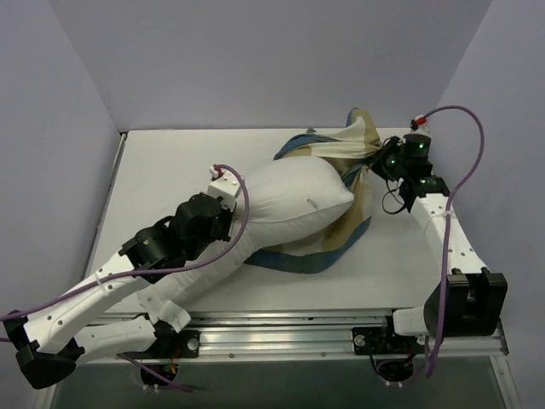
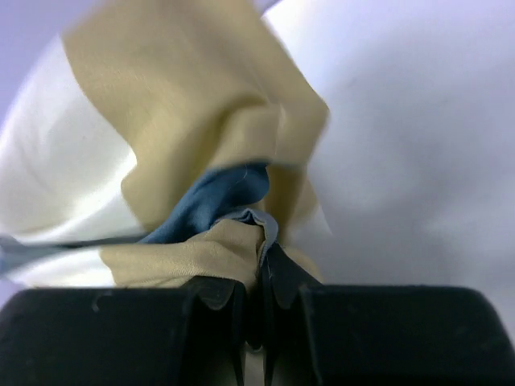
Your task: Remove the pillowcase from the pillow
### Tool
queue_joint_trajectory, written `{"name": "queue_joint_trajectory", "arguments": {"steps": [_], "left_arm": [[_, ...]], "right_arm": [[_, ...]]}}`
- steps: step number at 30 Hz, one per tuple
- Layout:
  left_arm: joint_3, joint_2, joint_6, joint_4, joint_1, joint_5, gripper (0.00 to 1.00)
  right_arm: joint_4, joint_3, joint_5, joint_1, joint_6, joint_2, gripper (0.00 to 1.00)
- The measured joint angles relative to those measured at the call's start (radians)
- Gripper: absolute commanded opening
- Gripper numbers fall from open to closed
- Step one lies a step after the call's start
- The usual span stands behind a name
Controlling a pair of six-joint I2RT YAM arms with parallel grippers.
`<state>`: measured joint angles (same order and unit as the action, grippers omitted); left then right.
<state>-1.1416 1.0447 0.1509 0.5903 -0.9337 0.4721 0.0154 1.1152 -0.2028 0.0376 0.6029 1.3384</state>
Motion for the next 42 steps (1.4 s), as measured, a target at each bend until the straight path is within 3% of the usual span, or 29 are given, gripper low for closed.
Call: {"name": "queue_joint_trajectory", "arguments": {"steps": [5,11,18,22,27,33,36,37,40,42], "left_arm": [[0.000,-0.134,0.012,0.130,0.021,0.016,0.02],[-0.003,-0.212,0.021,0.255,0.037,0.055,0.02],[-0.105,-0.084,0.016,0.290,0.116,0.148,0.02],[-0.194,0.064,0.010,0.262,0.272,0.141,0.02],[-0.269,0.246,0.011,0.190,0.408,0.104,0.02],[-0.431,0.494,0.035,0.131,0.465,0.059,0.02],[-0.509,0.595,0.058,0.086,0.471,0.018,0.13],[-0.515,0.613,0.068,0.069,0.471,0.002,0.28],[-0.505,0.632,0.100,0.032,0.470,-0.054,0.55],[-0.450,0.603,0.129,-0.015,0.467,-0.089,0.64]], "right_arm": [[0.043,0.156,0.087,-0.148,-0.012,0.082,0.00],[0.120,0.294,0.130,-0.195,-0.058,0.119,0.00],[0.188,0.522,0.159,-0.220,-0.101,0.141,0.00],[0.174,0.609,0.091,-0.222,-0.123,0.142,0.00],[0.139,0.549,-0.039,-0.171,-0.130,0.112,0.00],[0.092,0.248,-0.102,0.054,-0.105,0.008,0.00],[0.064,0.067,-0.100,0.182,-0.073,-0.059,0.02],[0.058,0.011,-0.093,0.222,-0.067,-0.078,0.03],[0.045,-0.111,-0.065,0.353,-0.057,-0.101,0.10],[0.029,-0.189,-0.043,0.435,-0.054,-0.103,0.12]]}}
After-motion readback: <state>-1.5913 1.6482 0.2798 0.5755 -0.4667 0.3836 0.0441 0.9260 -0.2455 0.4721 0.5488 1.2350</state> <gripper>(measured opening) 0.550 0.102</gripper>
